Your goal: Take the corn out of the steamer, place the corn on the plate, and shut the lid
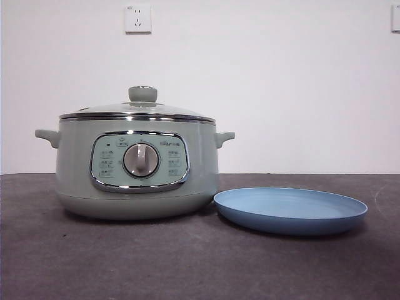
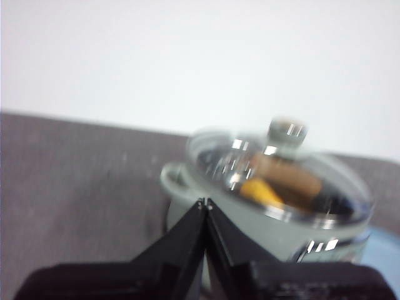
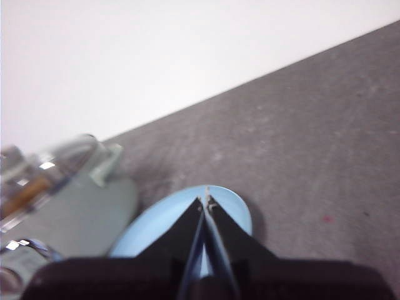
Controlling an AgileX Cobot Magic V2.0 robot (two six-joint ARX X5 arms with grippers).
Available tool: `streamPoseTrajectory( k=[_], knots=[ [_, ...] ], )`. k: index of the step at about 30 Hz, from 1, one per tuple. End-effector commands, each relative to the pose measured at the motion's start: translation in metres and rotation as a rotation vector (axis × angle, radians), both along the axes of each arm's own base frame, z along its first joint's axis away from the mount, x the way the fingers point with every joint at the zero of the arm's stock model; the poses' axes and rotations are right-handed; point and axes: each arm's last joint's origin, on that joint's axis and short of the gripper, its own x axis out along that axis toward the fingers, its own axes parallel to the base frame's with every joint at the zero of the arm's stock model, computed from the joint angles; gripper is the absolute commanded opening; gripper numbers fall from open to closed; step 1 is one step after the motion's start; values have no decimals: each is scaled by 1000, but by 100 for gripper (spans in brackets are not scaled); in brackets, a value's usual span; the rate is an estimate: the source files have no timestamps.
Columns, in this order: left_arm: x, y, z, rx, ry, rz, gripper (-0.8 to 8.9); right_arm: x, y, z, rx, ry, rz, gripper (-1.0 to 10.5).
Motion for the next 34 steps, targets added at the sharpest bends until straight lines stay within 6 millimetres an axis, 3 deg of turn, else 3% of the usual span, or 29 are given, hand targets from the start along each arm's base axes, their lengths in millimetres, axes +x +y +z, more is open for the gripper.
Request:
streamPoseTrajectory(
  k=[1, 10, 17, 23, 28, 34],
  knots=[
    [-5, -1, 17, -20, -4, -5, -6, -1, 1, 15, 40, -8, 31, -11],
    [-12, -4, 70, -22, 99, -103, -6, 5, 4, 90, -60, -12, 164, -11],
    [-8, -6, 113, 44, 171, -205, -6, 15, 6, 152, -278, 108, 264, -11],
    [-7, -7, 145, 121, 274, -244, -6, 21, 8, 192, -390, 213, 341, -11],
    [-6, -7, 162, 157, 360, -265, -6, 21, 14, 210, -409, 290, 427, -11],
    [-4, -8, 166, 151, 409, -290, -4, 23, 21, 210, -426, 334, 500, -10]
  ],
)
